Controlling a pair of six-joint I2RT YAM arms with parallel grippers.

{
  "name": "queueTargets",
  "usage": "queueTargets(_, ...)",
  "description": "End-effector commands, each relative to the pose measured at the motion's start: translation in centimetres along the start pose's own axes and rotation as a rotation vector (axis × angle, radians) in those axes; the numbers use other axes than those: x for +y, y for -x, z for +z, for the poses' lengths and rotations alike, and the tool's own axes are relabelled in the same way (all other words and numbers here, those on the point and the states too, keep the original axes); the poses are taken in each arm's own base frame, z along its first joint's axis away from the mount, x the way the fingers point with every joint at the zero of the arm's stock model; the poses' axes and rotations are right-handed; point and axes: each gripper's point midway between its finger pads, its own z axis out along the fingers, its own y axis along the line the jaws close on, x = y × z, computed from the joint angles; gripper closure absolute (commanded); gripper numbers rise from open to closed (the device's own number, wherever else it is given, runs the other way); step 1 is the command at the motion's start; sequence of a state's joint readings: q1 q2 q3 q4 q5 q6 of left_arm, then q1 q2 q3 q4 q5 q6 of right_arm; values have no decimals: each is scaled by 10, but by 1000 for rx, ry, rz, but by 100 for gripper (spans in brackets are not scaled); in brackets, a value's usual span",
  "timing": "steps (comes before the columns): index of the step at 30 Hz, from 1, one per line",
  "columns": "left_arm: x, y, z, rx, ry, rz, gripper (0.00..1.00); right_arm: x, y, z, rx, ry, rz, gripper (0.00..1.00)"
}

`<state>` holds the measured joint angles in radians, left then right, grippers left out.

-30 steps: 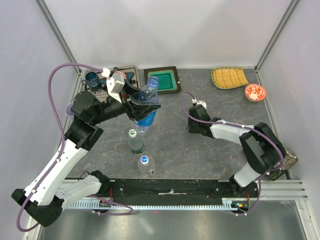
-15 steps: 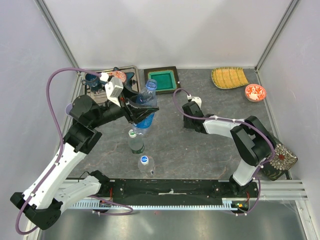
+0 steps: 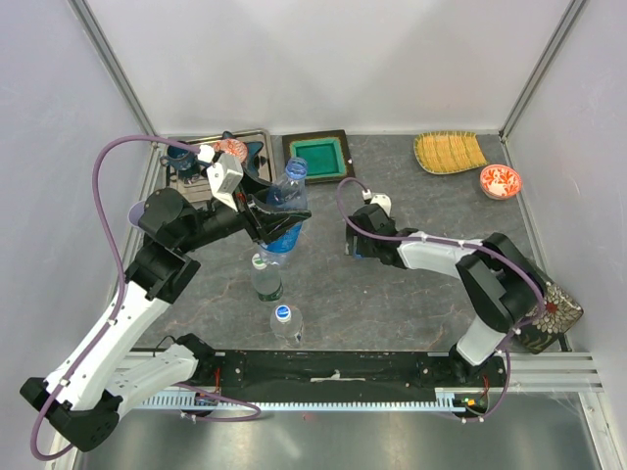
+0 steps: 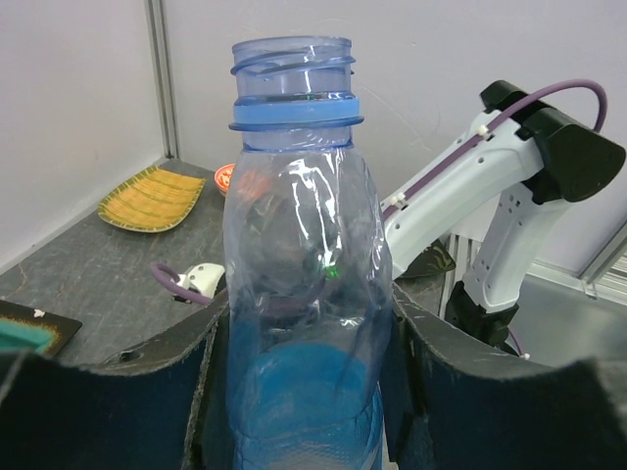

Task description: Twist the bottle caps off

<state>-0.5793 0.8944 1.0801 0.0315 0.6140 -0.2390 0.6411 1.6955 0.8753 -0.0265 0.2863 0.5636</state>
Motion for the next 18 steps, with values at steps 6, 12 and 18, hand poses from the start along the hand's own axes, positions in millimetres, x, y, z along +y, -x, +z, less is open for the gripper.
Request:
queueTargets(6, 7, 8, 4, -19, 19, 64, 69, 4, 180, -145, -381, 39, 179, 10)
queueTargets(12, 10, -2, 22, 33, -41, 41, 68, 53, 242, -282, -632, 463, 133, 9)
queueTargets(18, 1, -28, 51, 175, -219, -45, 66, 112, 230, -354, -569, 892, 23, 5)
